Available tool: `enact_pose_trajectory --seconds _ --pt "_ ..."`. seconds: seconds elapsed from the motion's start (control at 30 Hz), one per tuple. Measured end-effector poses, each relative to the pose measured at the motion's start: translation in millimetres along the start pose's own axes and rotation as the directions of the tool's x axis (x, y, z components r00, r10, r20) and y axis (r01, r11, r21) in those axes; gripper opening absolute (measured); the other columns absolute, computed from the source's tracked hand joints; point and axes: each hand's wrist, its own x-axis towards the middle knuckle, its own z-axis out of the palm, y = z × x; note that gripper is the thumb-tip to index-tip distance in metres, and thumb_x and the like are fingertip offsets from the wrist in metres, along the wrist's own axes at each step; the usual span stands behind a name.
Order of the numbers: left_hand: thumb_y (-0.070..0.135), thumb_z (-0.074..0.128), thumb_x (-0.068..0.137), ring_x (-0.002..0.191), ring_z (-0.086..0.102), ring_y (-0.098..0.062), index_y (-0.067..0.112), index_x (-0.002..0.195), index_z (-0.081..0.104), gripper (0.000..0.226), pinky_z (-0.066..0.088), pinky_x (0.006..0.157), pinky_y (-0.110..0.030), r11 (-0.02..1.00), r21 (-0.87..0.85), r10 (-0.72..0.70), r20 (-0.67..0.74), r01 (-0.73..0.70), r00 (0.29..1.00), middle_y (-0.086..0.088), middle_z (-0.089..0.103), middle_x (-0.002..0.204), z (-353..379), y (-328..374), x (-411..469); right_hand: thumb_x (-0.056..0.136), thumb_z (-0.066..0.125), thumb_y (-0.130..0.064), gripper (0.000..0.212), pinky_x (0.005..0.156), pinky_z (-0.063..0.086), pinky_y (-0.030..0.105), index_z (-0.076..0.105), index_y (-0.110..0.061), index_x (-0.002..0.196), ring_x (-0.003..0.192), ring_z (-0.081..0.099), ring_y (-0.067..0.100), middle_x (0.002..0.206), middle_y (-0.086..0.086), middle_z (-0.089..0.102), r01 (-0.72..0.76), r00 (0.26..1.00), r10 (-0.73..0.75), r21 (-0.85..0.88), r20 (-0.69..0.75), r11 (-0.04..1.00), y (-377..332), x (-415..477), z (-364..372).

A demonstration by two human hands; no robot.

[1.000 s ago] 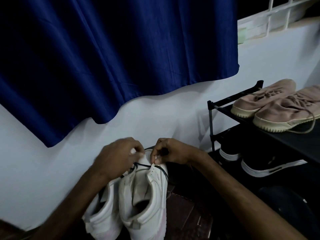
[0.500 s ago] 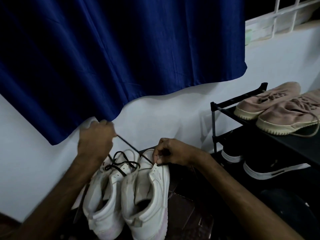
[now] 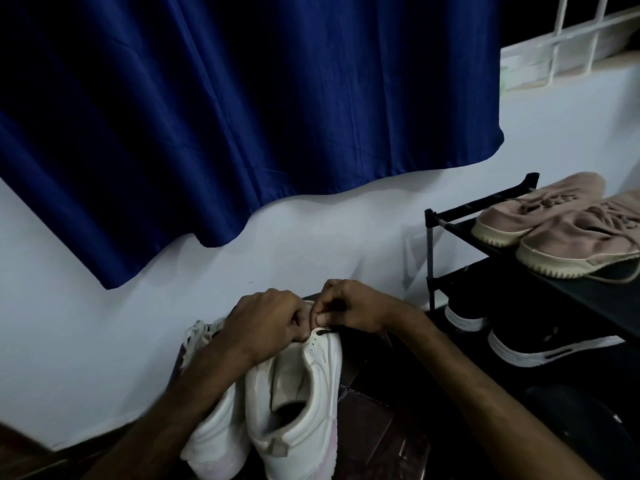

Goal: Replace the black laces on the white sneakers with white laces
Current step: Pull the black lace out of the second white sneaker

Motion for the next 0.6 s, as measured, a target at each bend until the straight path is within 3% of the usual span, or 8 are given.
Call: enact_pose_trajectory --seconds 0.07,0.17,0.23,0.3,0.4,0.47,0.53,0.6 --pt "0.030 0.066 0.084 0.095 0.058 -0.009 0.031 0.085 0.066 0.002 0.039 0.075 -0.026 1.000 0.003 -0.010 0.017 0.010 1.000 0.011 0.066 0.092 1 1 1 0.087 0.069 -0.021 0.012 0.087 0.048 0.027 0.075 -0.027 0.095 0.085 0.057 0.007 0.091 -0.003 0.052 0.007 1.000 -0.007 -0.029 0.005 1.000 -1 1 -1" --pt "0.021 0.059 0.090 0.104 0.047 -0.012 0.029 0.096 0.067 0.013 0.034 0.077 -0.030 0.970 0.243 0.037 -0.045 -0.025 0.998 0.010 0.057 0.094 -9 -1 1 0.085 0.069 -0.020 0.013 0.089 0.048 0.030 0.075 -0.028 0.092 0.088 0.058 0.007 0.091 -0.001 0.056 0.024 1.000 -0.023 -0.058 0.008 0.998 -3 2 -2" --pt "0.019 0.058 0.092 0.105 0.048 -0.014 0.032 0.097 0.067 0.016 0.036 0.082 -0.033 0.921 0.379 -0.026 -0.168 0.089 0.985 0.010 0.057 0.098 -25 -21 3 0.085 0.069 -0.019 0.012 0.090 0.047 0.024 0.075 -0.028 0.091 0.089 0.057 0.001 0.092 -0.001 0.060 0.037 0.999 -0.036 -0.084 0.009 0.996 -6 3 -2" --pt "0.016 0.058 0.091 0.102 0.052 -0.016 0.034 0.098 0.068 0.022 0.040 0.083 -0.035 0.884 0.394 -0.143 -0.283 0.251 0.948 0.009 0.059 0.099 -37 -49 0 0.085 0.069 -0.017 0.012 0.089 0.046 0.022 0.075 -0.026 0.091 0.089 0.056 -0.001 0.092 0.000 0.062 0.041 0.999 -0.041 -0.091 0.002 0.995 -7 3 -3" --pt "0.019 0.057 0.092 0.105 0.054 -0.016 0.034 0.104 0.066 0.021 0.040 0.086 -0.037 0.831 0.452 -0.244 -0.227 0.324 0.943 0.007 0.059 0.107 -30 -60 -10 0.084 0.070 -0.018 0.012 0.091 0.048 0.030 0.075 -0.026 0.091 0.090 0.058 0.006 0.093 0.002 0.061 0.040 0.999 -0.040 -0.065 0.003 0.997 -5 2 -2" --pt "0.024 0.057 0.092 0.108 0.053 -0.015 0.033 0.106 0.064 0.018 0.042 0.088 -0.037 0.900 0.378 -0.158 -0.181 0.217 0.971 0.008 0.058 0.112 -18 -54 -12 0.084 0.071 -0.018 0.012 0.093 0.048 0.031 0.076 -0.026 0.091 0.093 0.060 0.009 0.094 0.004 0.061 0.023 1.000 -0.023 -0.022 0.003 0.999 -4 2 -3" --pt "0.029 0.062 0.091 0.105 0.054 -0.009 0.035 0.102 0.067 0.014 0.044 0.088 -0.033 0.995 0.064 -0.069 -0.151 0.080 0.986 0.015 0.060 0.110 -15 -39 -13 0.084 0.072 -0.019 0.012 0.093 0.048 0.030 0.076 -0.026 0.092 0.094 0.060 0.011 0.096 0.004 0.061 0.013 1.000 -0.013 0.014 -0.003 1.000 -4 2 -4" --pt "0.037 0.066 0.087 0.096 0.054 -0.001 0.037 0.100 0.069 0.013 0.042 0.087 -0.028 0.998 -0.065 0.017 -0.015 -0.018 1.000 0.020 0.061 0.106 -13 -21 -8 0.084 0.073 -0.020 0.012 0.092 0.048 0.029 0.077 -0.025 0.094 0.093 0.060 0.010 0.092 0.000 0.060 0.019 1.000 -0.019 0.019 -0.007 1.000 -3 2 -5"
